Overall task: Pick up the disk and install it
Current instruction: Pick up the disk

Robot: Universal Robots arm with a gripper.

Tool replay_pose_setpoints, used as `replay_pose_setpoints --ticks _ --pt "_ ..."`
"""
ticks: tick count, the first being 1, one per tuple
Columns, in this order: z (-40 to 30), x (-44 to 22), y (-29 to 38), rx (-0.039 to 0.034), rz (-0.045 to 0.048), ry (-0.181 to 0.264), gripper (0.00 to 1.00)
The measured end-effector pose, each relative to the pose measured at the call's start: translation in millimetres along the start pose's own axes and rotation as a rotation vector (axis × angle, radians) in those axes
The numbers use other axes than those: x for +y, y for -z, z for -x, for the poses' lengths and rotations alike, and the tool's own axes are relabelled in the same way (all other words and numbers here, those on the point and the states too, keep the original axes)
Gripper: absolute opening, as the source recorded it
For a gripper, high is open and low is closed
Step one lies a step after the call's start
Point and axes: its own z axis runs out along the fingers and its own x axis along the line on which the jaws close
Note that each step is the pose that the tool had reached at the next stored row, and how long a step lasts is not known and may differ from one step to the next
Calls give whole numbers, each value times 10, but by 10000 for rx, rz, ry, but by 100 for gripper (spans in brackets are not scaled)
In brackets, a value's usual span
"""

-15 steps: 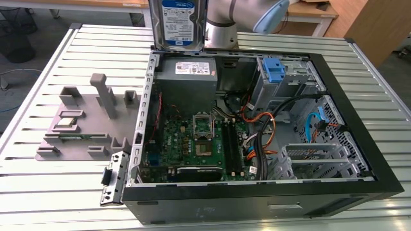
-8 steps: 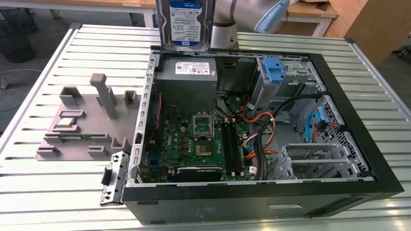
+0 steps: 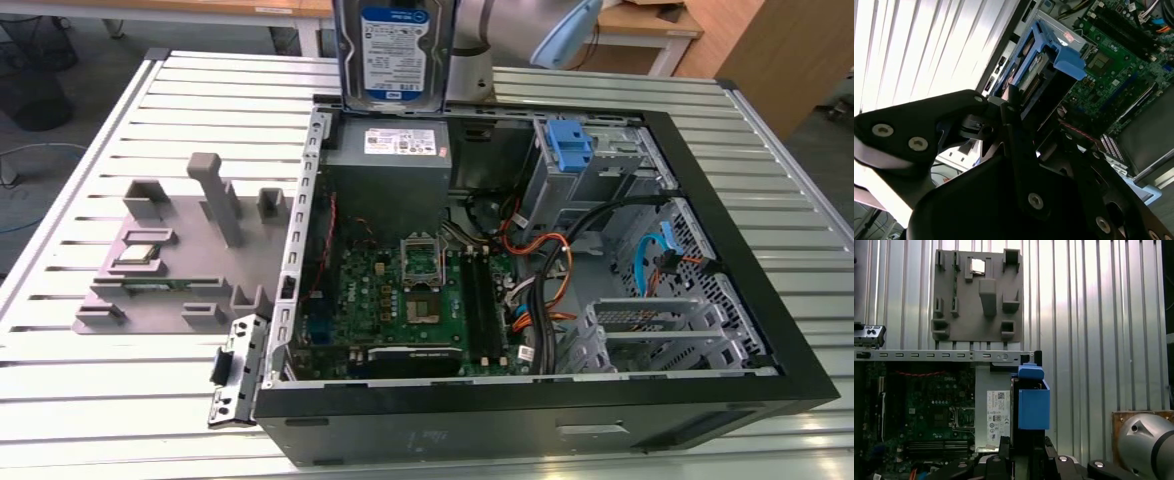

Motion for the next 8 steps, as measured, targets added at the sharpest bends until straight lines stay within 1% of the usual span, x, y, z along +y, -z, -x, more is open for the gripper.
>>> replay_pose_setpoints --ticks 5,6,8 --pt "-90 -36 7 -1 -1 -9 35" --pt "-129 -45 10 -1 0 -14 35" --pt "-168 -53 12 0 -1 -21 35"
